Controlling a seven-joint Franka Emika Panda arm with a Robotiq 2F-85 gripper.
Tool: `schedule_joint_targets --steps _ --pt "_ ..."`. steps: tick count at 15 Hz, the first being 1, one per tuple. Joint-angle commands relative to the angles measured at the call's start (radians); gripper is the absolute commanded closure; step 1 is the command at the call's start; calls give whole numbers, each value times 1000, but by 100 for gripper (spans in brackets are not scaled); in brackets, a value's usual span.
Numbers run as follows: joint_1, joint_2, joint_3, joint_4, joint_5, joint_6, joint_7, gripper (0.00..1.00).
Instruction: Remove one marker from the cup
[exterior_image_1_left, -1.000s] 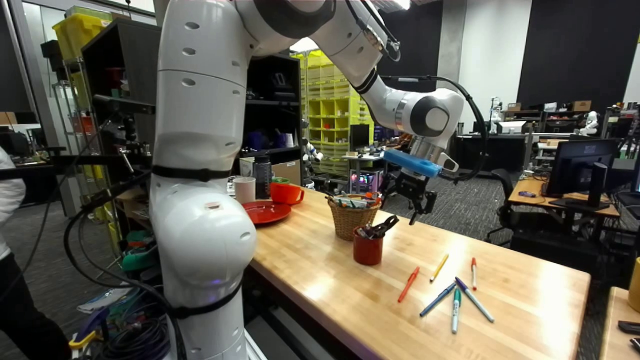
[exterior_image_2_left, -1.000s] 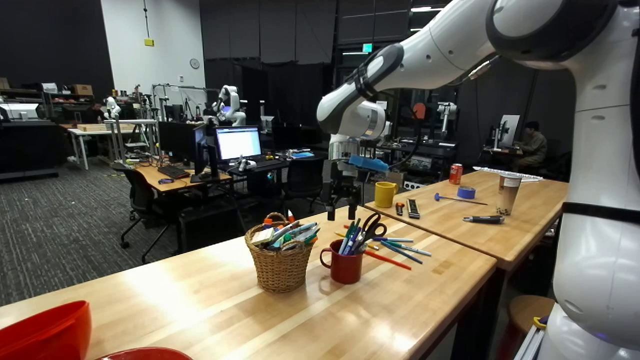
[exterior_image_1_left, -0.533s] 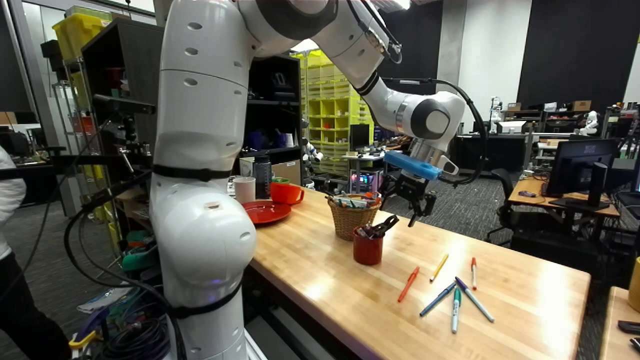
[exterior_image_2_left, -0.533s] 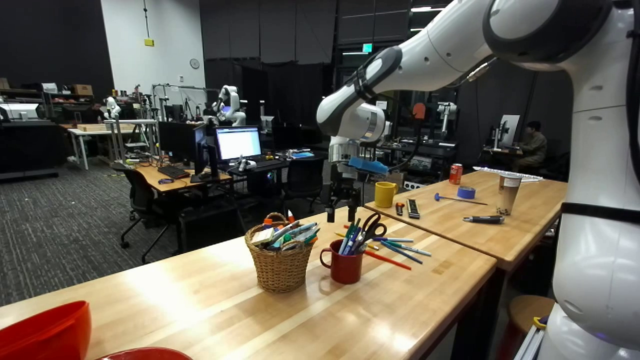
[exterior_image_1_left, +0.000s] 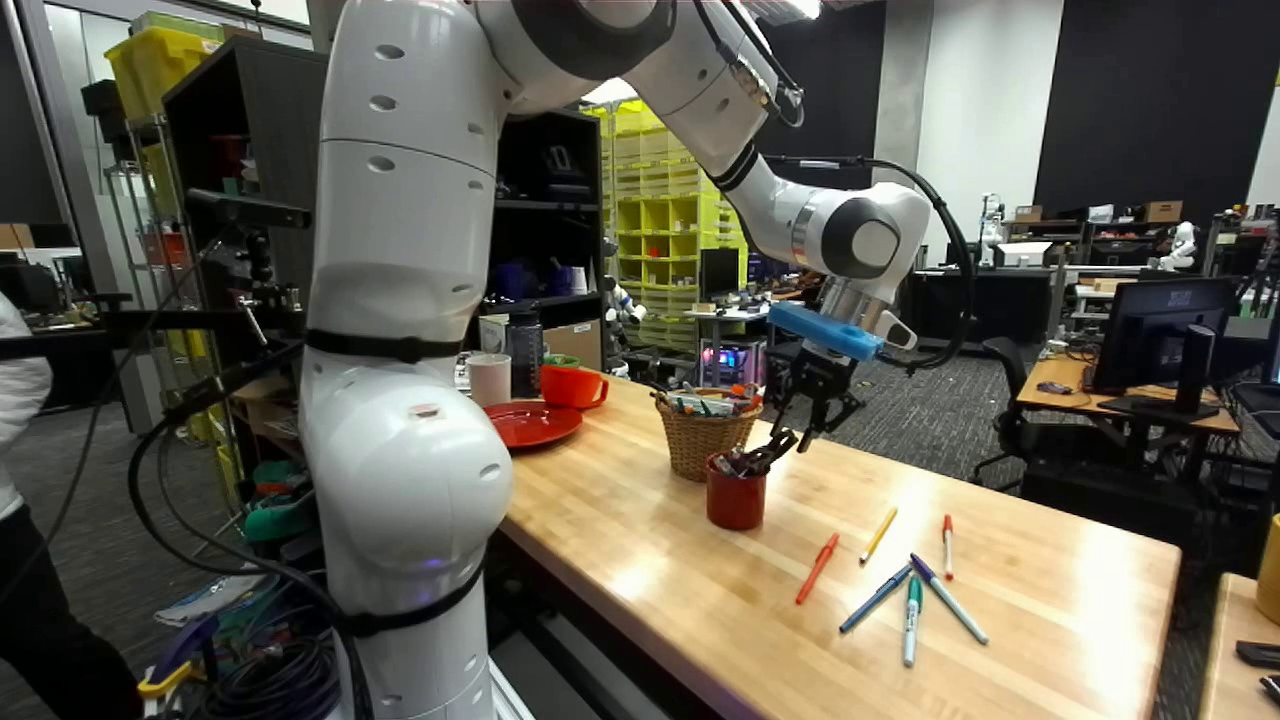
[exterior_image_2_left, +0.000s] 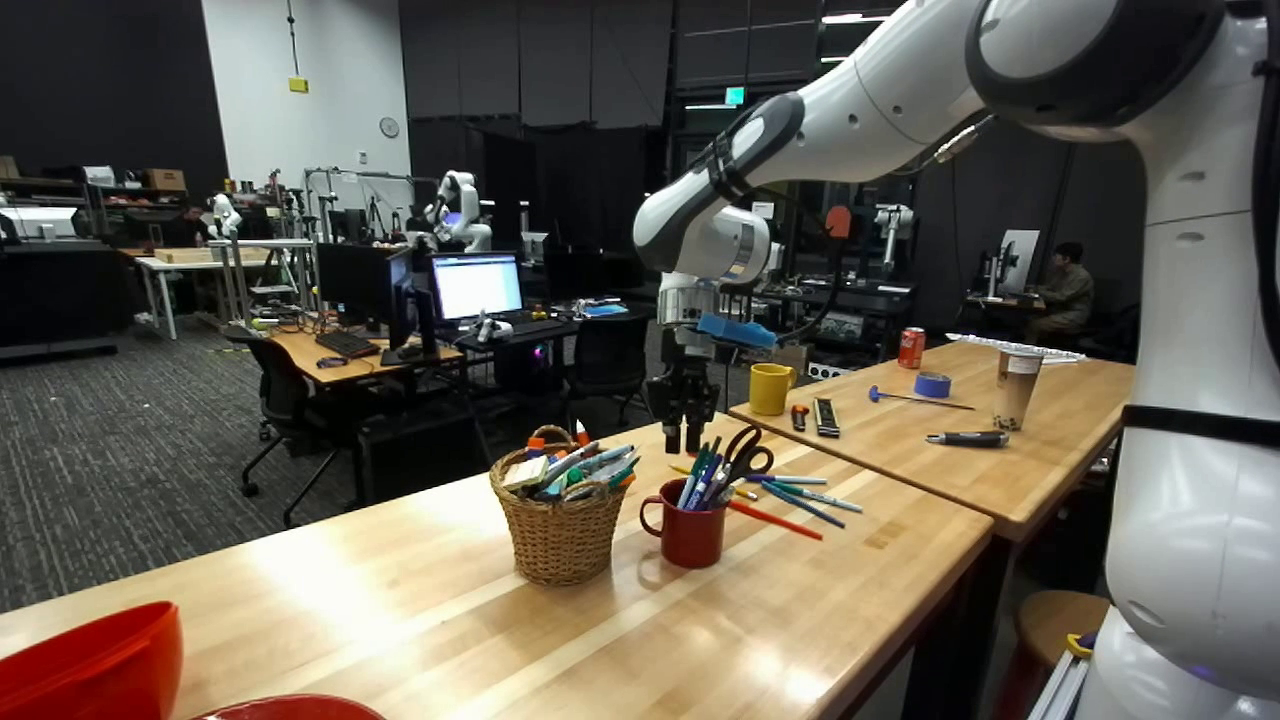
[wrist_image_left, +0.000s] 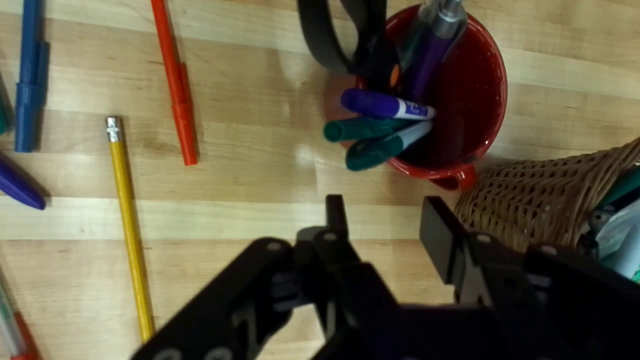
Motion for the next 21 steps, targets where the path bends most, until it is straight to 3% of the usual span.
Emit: schedule_joint_targets --steps 1,2,3,5,11,21 --pt "-6 -1 3 13 11 -14 -12 87" --pt "-6 -1 3 14 10 -15 -11 63" --pt "-6 -1 3 14 8 -14 -9 48" --pt "-7 -5 2 10 6 -14 -8 43" --pt "-12 -19 -2 -15 6 -15 -9 3" --pt "-11 -41 -1 -42 -6 -16 -6 0"
